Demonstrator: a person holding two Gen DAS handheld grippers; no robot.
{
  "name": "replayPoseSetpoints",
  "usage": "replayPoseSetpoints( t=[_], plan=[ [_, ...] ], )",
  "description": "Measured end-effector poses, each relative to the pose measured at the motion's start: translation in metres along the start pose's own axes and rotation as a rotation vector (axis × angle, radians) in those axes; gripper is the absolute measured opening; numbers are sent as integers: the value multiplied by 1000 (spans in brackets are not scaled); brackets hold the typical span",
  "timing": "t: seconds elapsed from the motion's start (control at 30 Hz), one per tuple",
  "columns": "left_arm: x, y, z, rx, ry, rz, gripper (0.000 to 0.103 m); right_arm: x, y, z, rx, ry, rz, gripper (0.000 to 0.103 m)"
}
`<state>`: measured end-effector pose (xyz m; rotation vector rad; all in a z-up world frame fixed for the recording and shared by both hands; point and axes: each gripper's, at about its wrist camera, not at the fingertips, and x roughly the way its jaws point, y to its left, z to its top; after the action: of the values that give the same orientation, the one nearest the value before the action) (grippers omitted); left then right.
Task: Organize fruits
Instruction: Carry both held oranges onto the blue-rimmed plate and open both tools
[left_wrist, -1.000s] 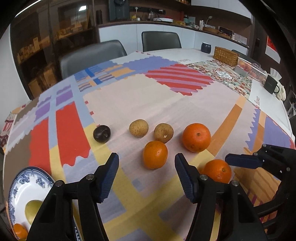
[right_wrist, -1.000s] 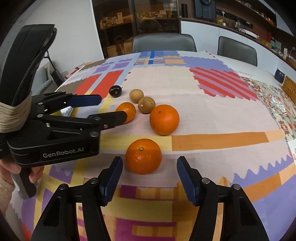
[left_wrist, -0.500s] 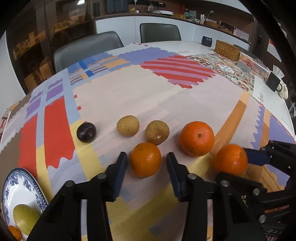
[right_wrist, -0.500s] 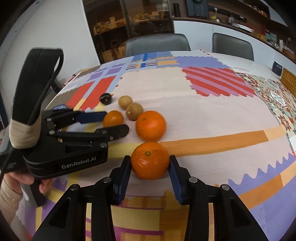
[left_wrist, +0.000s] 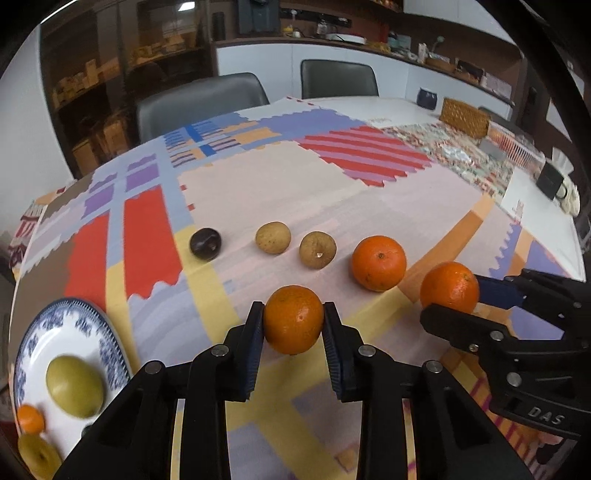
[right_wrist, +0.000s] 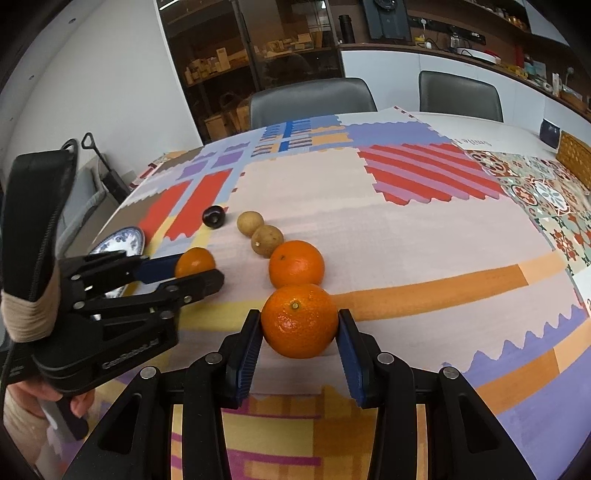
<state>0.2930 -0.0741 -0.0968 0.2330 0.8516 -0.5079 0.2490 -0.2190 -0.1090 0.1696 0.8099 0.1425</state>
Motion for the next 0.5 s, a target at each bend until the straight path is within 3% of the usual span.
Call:
replayPoseSetpoints(
  t=[0.5],
  plan=[
    [-84, 14, -25, -103, -109, 91, 30, -35, 37, -1, -65, -36, 98, 42]
  ],
)
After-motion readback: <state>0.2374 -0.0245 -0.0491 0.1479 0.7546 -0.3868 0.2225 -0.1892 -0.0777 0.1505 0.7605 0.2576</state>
